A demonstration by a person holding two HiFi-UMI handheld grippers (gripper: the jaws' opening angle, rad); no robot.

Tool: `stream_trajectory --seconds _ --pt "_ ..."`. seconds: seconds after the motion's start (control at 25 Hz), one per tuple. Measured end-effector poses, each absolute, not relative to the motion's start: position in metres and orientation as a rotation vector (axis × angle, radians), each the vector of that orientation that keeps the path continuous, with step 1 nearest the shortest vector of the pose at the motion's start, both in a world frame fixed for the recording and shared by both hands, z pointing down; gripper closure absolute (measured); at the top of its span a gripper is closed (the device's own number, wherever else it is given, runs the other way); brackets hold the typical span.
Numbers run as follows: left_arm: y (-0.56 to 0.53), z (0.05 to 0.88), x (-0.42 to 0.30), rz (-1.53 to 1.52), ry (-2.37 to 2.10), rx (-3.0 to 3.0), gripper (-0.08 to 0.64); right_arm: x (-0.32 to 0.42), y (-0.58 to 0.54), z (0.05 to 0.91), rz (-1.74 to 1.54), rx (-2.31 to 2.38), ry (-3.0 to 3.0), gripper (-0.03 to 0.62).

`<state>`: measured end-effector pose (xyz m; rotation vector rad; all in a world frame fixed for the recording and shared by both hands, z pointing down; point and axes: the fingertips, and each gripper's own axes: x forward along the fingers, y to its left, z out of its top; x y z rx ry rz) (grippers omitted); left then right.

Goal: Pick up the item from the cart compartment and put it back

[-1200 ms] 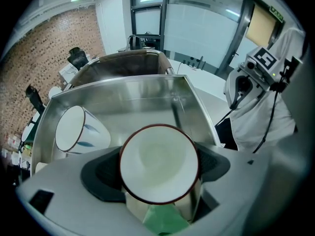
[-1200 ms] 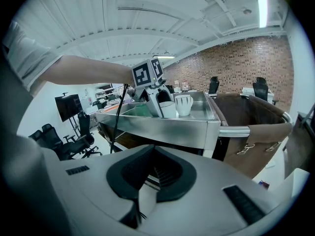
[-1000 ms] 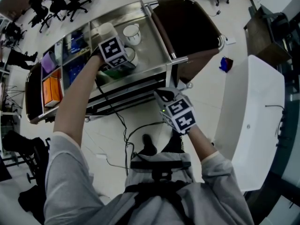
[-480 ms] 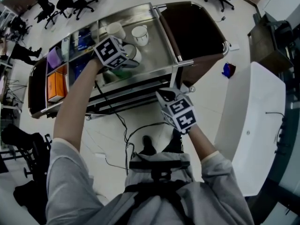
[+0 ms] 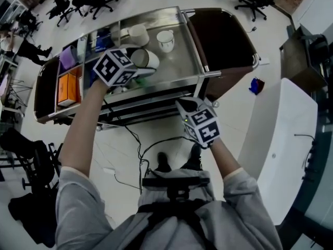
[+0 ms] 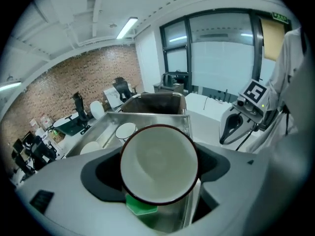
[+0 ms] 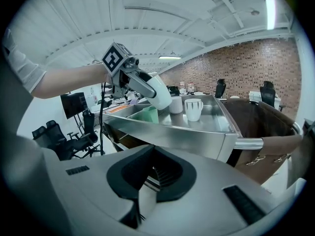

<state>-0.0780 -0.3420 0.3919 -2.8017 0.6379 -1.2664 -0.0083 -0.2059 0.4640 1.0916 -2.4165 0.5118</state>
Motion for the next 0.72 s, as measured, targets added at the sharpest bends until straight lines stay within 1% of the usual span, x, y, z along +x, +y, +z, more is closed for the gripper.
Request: stream_trajectory --seconds 0.32,0.72 --pt "-0.306 0.357 -0.103 -0.903 0.913 -2.904 0.146 -0.015 -0.202 0.456 0.486 1.069 -2.439 0.583" --pt "-0.231 0.358 -0.136 -0.624 1.149 -2.974 0.146 -0.022 -0.191 0.447 0.496 1.042 -2.517 0.583"
